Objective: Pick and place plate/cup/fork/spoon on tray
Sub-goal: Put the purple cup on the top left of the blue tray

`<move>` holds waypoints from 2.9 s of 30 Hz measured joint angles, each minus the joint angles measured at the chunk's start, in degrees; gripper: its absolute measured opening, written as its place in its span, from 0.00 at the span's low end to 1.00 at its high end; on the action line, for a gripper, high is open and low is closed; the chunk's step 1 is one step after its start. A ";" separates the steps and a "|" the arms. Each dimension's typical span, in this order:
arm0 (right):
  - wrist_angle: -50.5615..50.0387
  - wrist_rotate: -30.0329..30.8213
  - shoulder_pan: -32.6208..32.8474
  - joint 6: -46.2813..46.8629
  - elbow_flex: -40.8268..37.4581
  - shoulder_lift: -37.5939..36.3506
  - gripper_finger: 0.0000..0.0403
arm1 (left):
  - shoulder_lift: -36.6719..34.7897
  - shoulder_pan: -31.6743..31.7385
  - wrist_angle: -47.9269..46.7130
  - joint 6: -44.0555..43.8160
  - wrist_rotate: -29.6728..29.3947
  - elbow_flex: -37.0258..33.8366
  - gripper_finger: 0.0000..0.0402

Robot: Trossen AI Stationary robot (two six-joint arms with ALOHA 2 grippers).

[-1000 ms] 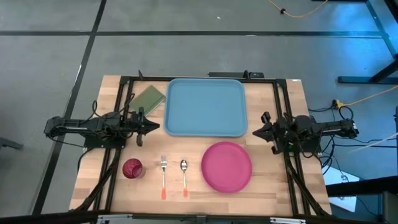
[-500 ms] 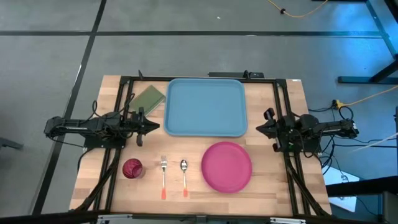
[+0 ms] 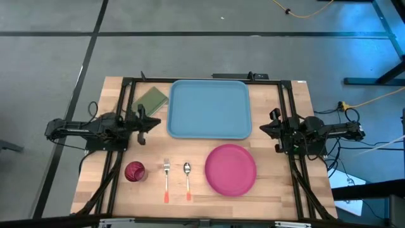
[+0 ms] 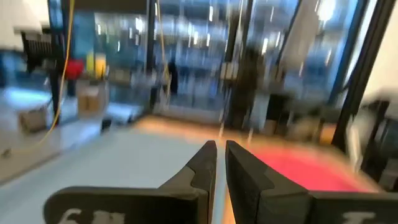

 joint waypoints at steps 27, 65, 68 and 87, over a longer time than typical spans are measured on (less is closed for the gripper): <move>-0.41 0.02 -0.02 1.73 0.00 0.00 0.03 | -0.04 -0.02 34.80 13.80 -2.01 -0.02 0.07; -6.25 0.06 -0.04 -1.38 0.00 0.02 0.03 | 34.60 -18.75 -50.25 -16.37 2.41 53.55 0.07; -6.51 0.08 -0.04 -1.44 0.00 0.02 0.03 | 37.87 -19.98 -57.01 -15.93 0.09 53.60 0.07; -6.38 0.05 -0.04 -1.52 0.00 0.02 0.04 | 50.51 -21.62 -65.96 -27.68 -1.67 51.10 0.07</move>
